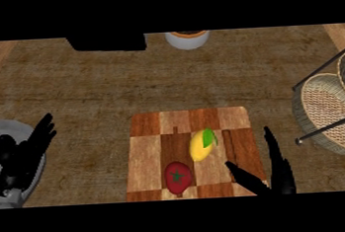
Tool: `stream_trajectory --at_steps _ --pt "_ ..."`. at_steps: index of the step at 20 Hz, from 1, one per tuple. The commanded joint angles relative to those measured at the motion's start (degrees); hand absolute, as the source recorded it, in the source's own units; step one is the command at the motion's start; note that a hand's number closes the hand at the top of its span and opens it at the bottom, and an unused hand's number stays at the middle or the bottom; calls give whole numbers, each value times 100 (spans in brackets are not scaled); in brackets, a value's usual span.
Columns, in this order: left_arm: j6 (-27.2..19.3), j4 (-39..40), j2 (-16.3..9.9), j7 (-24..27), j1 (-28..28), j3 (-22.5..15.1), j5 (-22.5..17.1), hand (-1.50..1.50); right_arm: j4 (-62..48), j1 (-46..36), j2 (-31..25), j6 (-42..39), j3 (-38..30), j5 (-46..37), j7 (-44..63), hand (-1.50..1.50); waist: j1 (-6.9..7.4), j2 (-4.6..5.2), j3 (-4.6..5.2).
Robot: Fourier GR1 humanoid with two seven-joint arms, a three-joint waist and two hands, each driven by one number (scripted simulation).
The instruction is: Pick the lemon from the cutting board and place it in the tiered basket
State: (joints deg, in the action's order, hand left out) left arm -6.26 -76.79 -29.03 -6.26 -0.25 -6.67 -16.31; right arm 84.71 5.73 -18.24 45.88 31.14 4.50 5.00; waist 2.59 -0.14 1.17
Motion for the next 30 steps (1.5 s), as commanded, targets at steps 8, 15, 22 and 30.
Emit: stream_trajectory --at_steps 8,15,22,30 --pt "65 78 -9 85 179 187 -8 0 1380 -2047 -772 -772 585 -566 5087 -150 -179 -5 -91" --pt "70 120 204 148 287 269 89 0 1673 -2236 -735 -1162 662 -1203 6688 -150 -259 1 -110" --pt "296 162 98 265 409 463 158 0 2348 -996 -869 -1200 579 -1230 6175 -150 -307 -1 -116" --pt "575 93 199 144 394 731 225 0 1792 -1139 219 -1147 741 -1941 6147 -150 -248 9 -116"
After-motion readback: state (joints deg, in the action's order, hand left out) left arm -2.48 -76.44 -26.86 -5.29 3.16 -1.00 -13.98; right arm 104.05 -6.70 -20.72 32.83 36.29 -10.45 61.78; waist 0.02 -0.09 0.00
